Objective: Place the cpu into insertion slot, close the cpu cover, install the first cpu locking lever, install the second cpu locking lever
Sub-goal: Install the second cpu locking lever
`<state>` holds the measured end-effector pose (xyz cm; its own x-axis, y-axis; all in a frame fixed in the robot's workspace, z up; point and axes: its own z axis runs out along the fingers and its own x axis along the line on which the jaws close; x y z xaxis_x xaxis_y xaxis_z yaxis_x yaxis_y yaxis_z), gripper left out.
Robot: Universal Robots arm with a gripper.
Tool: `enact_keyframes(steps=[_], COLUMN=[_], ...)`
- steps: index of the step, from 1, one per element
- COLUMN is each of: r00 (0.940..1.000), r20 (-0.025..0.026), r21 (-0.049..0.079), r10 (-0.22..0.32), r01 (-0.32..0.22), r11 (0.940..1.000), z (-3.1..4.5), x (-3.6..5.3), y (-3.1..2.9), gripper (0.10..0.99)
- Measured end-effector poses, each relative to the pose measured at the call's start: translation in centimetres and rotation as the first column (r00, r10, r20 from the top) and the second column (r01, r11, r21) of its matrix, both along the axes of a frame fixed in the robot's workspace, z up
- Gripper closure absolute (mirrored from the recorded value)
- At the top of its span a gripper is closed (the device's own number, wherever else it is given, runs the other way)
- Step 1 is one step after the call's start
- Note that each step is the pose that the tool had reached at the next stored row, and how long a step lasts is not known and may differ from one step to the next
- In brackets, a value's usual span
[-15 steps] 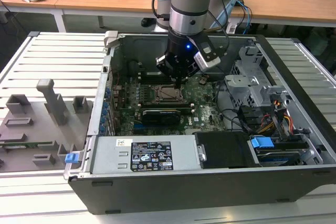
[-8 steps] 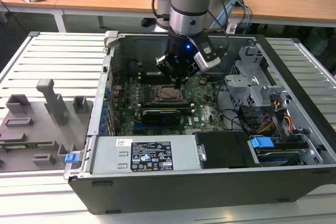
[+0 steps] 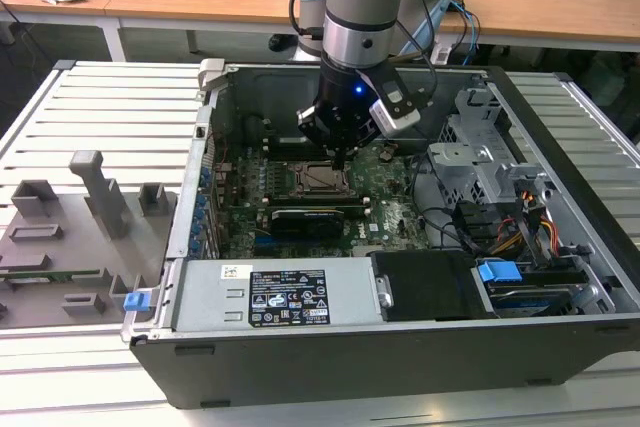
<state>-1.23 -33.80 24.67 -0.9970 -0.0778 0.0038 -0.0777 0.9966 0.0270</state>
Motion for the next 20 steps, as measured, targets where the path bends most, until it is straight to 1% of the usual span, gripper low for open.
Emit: enact_keyframes(steps=[8, 13, 14, 15, 16, 17, 18, 20], r00=[1.0000, 1.0000, 1.0000, 1.0000, 1.0000, 1.0000, 1.0000, 1.0000], r20=[0.0000, 0.0000, 0.0001, 0.0000, 0.0001, 0.0001, 0.0000, -0.0001], r21=[0.000, 0.000, 0.000, 0.000, 0.001, 0.008, 0.025, 0.048], r10=[0.000, 0.000, 0.000, 0.000, 0.000, 0.000, 0.000, 0.004], r01=[0.000, 0.000, 0.000, 0.000, 0.000, 0.000, 0.000, -0.004], r11=[1.0000, 1.0000, 1.0000, 1.0000, 1.0000, 1.0000, 0.9997, 0.9988], z=[0.00, 0.00, 0.00, 0.00, -0.01, -0.13, -0.31, -0.61], x=[0.00, 0.01, 0.00, 0.00, -0.03, -0.03, -0.05, -0.09], y=[-0.13, -0.35, -0.57, -1.10, -1.51, -1.73, -1.95, -2.31], gripper=[0.980, 0.980, 0.980, 0.980, 0.980, 0.980, 0.980, 0.980])
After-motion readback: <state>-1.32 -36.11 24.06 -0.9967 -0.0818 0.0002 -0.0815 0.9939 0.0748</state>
